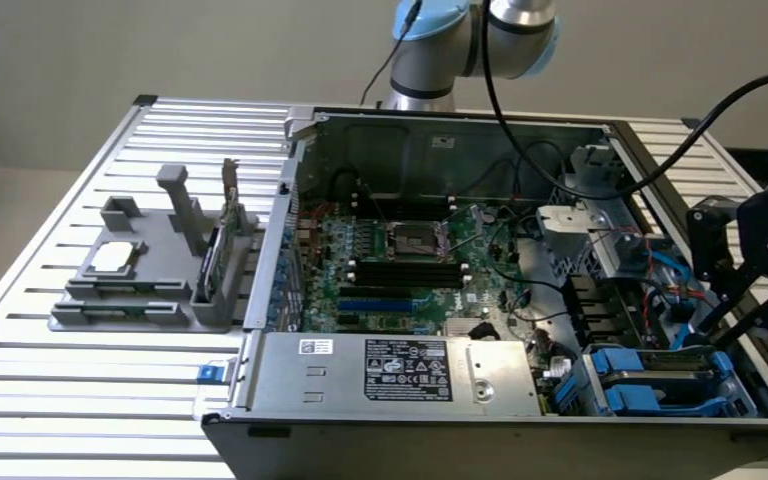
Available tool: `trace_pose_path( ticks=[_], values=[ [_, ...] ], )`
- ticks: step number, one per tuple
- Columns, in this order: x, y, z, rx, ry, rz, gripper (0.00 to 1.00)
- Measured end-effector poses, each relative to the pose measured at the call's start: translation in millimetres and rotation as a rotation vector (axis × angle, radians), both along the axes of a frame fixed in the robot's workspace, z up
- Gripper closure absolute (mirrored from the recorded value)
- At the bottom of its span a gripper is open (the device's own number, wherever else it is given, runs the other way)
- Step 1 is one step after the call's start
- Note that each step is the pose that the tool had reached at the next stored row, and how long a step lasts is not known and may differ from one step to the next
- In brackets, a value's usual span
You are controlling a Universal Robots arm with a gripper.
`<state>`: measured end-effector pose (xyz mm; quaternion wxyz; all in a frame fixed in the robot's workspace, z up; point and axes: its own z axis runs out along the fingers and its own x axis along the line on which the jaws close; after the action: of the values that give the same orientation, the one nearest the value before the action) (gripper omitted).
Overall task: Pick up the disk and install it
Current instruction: 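Insert the first disk wire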
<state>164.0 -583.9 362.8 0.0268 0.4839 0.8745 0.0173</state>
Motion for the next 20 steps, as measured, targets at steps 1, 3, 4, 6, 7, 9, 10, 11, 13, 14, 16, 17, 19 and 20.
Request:
trace_pose_path(
  ticks=[1,3,4,6,7,9,10,11,13,14,16,17,19,20],
  values=[
    [0.2,0.0,-0.3,-0.0012,0.0,-0.005,0.78],
    [0.6,0.0,-0.9,-0.0036,0.0,-0.014,0.78],
    [0.7,0.0,-1.2,-0.0047,0.0001,-0.019,0.78],
    [1.1,0.0,-1.9,-0.007,0.0001,-0.029,0.78],
    [1.3,0.0,-2.1,-0.0082,0.0,-0.034,0.78],
    [1.6,0.0,-2.8,-0.0104,0.0,-0.044,0.76],
    [1.7,0.0,-3.1,-0.0118,0.0,-0.049,0.76],
    [1.9,0.0,-3.4,-0.013,0.0,-0.054,0.76],
    [3.2,-0.1,-3.8,-0.0151,0.0001,-0.063,0.69],
    [4.0,-0.1,-4.0,-0.0152,0.0004,-0.066,0.69],
    [6.1,0.0,-4.3,-0.0153,0.0012,-0.069,0.69],
    [7.1,0.0,-4.6,-0.0152,0.0015,-0.071,0.69],
    [8.6,0.1,-5.1,-0.0153,0.0027,-0.075,0.69],
    [8.8,0.0,-5.1,-0.0156,0.0039,-0.076,0.69]
  ],
)
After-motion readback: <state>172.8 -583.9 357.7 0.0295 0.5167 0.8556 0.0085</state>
